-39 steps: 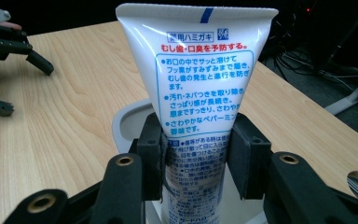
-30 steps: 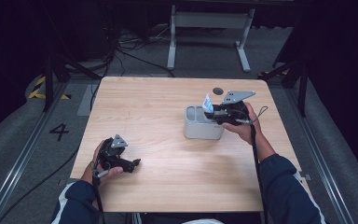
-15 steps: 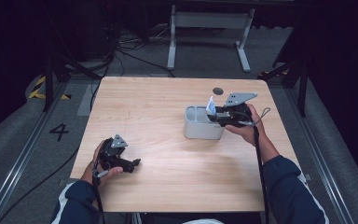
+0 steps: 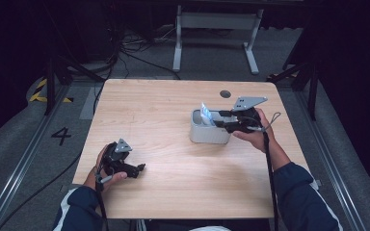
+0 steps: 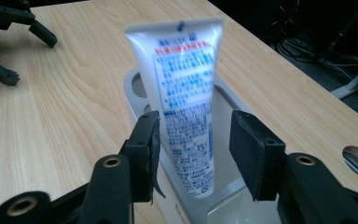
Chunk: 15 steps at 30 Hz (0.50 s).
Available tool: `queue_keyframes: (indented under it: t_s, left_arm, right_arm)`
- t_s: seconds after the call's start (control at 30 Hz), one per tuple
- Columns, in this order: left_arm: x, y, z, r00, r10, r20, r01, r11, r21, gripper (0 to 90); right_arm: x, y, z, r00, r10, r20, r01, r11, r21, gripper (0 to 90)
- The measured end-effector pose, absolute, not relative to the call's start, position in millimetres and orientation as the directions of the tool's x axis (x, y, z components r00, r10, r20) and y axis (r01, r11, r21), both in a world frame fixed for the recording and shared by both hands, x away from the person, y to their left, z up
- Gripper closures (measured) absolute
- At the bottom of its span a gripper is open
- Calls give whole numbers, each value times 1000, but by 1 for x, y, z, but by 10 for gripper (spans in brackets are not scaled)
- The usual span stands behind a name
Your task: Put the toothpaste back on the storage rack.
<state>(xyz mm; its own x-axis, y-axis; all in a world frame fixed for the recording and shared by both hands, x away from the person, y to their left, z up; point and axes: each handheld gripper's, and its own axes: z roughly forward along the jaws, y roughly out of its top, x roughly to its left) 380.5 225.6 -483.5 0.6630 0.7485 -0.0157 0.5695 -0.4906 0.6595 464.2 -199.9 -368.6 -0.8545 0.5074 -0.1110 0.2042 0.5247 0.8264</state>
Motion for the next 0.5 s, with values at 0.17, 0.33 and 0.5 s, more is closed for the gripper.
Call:
queue_keyframes:
  t_s: [0.17,0.33,0.5]
  left_arm:
    - [380,226,-483,664,748,-14,569,-492,659,1]
    - [380,226,-483,663,748,-15,570,-492,659,1]
    - [380,226,-483,663,748,-16,570,-491,659,1]
  right_arm:
    - [458,-202,-367,-850,510,-134,191,536,822,473]
    - [454,-205,-365,-844,518,-140,193,536,822,434]
    - [450,-209,-363,-837,526,-152,191,541,819,407]
